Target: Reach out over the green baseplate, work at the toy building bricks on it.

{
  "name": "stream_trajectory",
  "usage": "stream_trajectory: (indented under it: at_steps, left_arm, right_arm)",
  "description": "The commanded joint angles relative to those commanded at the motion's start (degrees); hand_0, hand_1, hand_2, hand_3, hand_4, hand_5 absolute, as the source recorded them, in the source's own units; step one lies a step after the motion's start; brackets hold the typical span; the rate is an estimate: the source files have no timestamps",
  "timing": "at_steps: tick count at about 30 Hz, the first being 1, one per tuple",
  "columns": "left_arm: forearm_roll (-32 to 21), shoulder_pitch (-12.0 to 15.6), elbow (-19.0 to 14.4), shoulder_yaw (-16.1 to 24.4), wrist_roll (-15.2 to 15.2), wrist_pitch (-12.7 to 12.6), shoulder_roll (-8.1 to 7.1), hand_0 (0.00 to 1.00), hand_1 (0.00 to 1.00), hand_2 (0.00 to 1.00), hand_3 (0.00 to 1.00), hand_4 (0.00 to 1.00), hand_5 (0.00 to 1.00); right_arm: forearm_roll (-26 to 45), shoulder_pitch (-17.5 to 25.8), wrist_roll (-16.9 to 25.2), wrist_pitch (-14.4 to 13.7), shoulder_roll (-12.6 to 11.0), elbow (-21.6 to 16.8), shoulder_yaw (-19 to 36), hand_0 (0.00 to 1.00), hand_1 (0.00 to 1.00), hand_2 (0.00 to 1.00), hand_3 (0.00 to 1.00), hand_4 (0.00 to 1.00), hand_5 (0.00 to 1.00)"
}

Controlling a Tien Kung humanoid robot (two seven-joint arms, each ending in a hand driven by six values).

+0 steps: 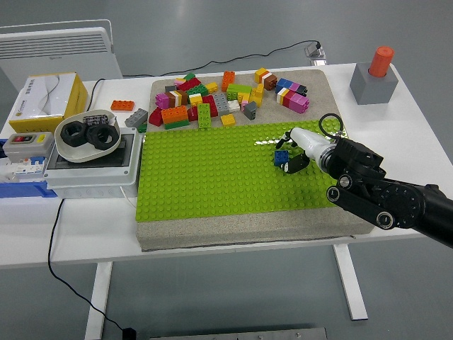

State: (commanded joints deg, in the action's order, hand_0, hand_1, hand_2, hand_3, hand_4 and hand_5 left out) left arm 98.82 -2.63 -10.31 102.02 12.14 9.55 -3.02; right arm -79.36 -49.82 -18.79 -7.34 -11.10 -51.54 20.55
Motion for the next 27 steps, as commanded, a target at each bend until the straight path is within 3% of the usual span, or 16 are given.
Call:
stream_trajectory:
  at_steps: [9, 14, 15, 20, 21, 26, 27]
  left_arm:
    - [-0.1, 0.0, 0.0, 0.0, 0.0, 0.0, 0.04, 0.77, 0.762, 0.8, 0.857, 0.969, 0.882]
    - [-0.1, 0.1, 0.0, 0.0, 0.0, 0.0, 0.12, 0.77, 0.762, 0.8, 0.857, 0.969, 0.882]
    - [-0.2, 0.1, 0.0, 0.0, 0.0, -0.1, 0.14, 0.77, 0.762, 0.8, 0.857, 0.969, 0.883]
    - [-0.6, 0.2, 0.0, -0.1, 0.0, -0.1, 0.3, 0.77, 0.762, 0.8, 0.857, 0.969, 0.883]
    - [-0.7, 0.2, 0.0, -0.1, 0.0, -0.2, 0.35, 0.77, 0.762, 0.799, 0.857, 0.97, 0.884]
    - [-0.8, 0.3, 0.0, 0.0, 0.1, -0.2, 0.58, 0.77, 0.762, 0.799, 0.857, 0.97, 0.884]
    - [-0.7, 0.4, 0.0, 0.0, 0.1, -0.2, 0.63, 0.77, 0.762, 0.8, 0.857, 0.969, 0.886]
  right_arm:
    - [-0.1, 0.3, -0.1, 1.0, -0.5, -1.2, 1.0, 0.899, 0.852, 0.885, 0.669, 0.747, 0.105]
    - [-2.9, 0.8, -0.9, 1.7, -2.4, -5.2, 3.3, 0.899, 0.852, 0.885, 0.669, 0.747, 0.105]
    - [-4.3, 1.0, -1.4, 2.0, -3.0, -6.3, 3.9, 0.918, 0.86, 0.894, 0.68, 0.802, 0.217]
    - [-12.4, 2.5, -3.7, 3.9, -5.8, -12.4, 5.6, 0.918, 0.86, 0.894, 0.68, 0.802, 0.217]
    - [-14.5, 3.0, -4.0, 4.3, -6.3, -13.8, 5.8, 0.965, 0.886, 0.916, 0.682, 0.895, 0.61]
    - [-21.4, 4.9, -3.8, 4.3, -6.9, -17.6, 5.7, 0.965, 0.886, 0.916, 0.682, 0.895, 0.61]
    - [-22.8, 5.2, -3.5, 4.0, -6.8, -17.7, 5.5, 0.974, 0.894, 0.918, 0.673, 0.899, 0.751]
